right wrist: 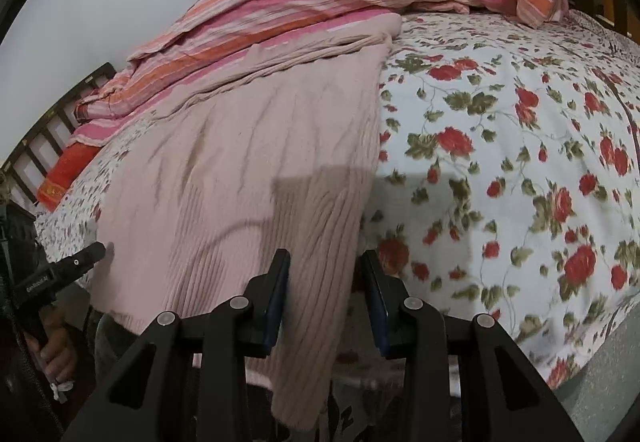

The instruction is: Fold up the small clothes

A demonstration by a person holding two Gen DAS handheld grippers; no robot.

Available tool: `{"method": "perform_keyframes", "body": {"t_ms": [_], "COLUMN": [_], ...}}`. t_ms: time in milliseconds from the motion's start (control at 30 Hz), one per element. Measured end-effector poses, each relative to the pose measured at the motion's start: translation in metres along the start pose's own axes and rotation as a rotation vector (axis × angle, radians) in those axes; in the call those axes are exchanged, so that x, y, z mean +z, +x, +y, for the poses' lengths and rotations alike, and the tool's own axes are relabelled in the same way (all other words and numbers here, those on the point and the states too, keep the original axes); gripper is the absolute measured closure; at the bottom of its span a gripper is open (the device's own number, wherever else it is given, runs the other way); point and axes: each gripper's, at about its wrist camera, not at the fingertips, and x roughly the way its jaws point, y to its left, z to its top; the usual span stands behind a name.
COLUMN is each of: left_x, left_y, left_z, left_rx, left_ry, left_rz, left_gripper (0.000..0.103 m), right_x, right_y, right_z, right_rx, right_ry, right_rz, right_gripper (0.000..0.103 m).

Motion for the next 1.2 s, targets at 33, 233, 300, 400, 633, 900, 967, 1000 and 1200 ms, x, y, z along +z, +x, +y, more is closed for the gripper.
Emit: {"method": "perform_keyframes", "body": {"t_ms": [33, 233, 300, 400, 633, 900, 967, 1000, 1200], "left_x": [-0.002, -0.012, -0.013, -0.017, -0.011, 0.024, 0.033, 0.038, 0.069], "left_y": [-0.001, -0.006, -0.006, -0.006, -0.022, -0.054, -0.059, -0.062, -0.071], "left_z": [0.001, 0.001, 0.002, 0.007, 0.016, 0.009, 0.006, 0.003, -0.012], "left_rx": [-0.012, -0.053, -0.073, -0.102, -0.139, -0.205, -0.214, -0.218, -0.198], "left_ry": [-0.008, -0.027, -0.052, -0.093, -0.149, -0.176, -0.175, -0.169, -0.127], "left_rz": [0.000, -0.004, 0.004, 0.005, -0.072, -0.188, -0.209, -0.220, -0.264], "left_gripper": [0.062, 0.066, 0.070, 0.082, 0.096, 0.096, 0.096, 0.096, 0.096], "right_x": [-0.002, -0.013, -0.015, -0.017, -0.015, 0.010, 0.018, 0.022, 0.050], "right_y": [-0.001, -0.009, -0.009, -0.010, -0.011, -0.058, -0.066, -0.070, -0.082], "right_z": [0.001, 0.005, 0.008, 0.013, 0.006, -0.014, -0.019, -0.020, -0.010], "right_rx": [0.002, 0.019, 0.031, 0.056, 0.082, 0.213, 0.248, 0.259, 0.264], "right_ry": [-0.005, -0.031, -0.038, -0.056, -0.026, 0.075, 0.117, 0.130, 0.108], "right_rz": [0.001, -0.003, 0.003, 0.015, 0.005, -0.148, -0.171, -0.180, -0.236], "right_gripper": [0.066, 0.066, 0.066, 0.067, 0.098, 0.098, 0.098, 0.098, 0.098]}}
